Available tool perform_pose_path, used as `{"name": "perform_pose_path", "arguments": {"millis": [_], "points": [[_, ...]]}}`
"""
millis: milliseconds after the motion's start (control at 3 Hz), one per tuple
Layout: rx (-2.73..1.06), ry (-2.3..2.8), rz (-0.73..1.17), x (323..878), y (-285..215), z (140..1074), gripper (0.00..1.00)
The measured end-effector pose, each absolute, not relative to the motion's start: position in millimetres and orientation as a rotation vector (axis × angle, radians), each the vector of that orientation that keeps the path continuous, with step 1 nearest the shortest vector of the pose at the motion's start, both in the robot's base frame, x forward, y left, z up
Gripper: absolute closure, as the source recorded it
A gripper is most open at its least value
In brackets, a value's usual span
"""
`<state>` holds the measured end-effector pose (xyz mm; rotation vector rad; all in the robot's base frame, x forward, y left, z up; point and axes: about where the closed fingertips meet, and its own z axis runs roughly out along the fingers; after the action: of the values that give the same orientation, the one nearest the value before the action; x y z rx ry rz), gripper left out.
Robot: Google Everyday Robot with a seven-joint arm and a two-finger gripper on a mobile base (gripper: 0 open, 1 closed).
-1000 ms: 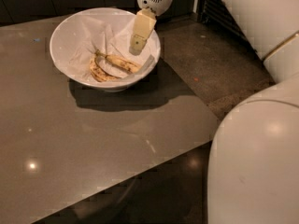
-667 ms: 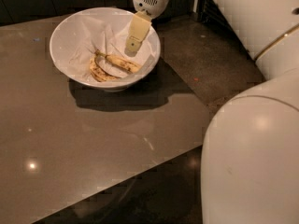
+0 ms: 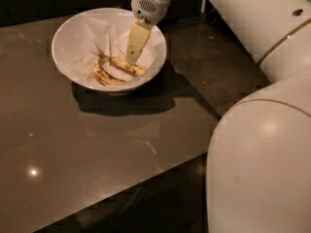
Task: Pick banana from white bowl
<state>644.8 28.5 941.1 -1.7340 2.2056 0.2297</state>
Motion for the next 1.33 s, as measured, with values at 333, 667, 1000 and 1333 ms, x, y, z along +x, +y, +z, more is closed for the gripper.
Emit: {"name": "perform_pose_path", "arguments": {"millis": [333,667,1000,1333], "points": [[-1.731,2.233,0.234,643,28,929,0.24],[-1.726,2.263,0.235,644,24,918,0.26],[-1.729,2.273,0.215,645,18,914,0.25],[-1.757,2.274,0.197,646,9,906,0.27]]}}
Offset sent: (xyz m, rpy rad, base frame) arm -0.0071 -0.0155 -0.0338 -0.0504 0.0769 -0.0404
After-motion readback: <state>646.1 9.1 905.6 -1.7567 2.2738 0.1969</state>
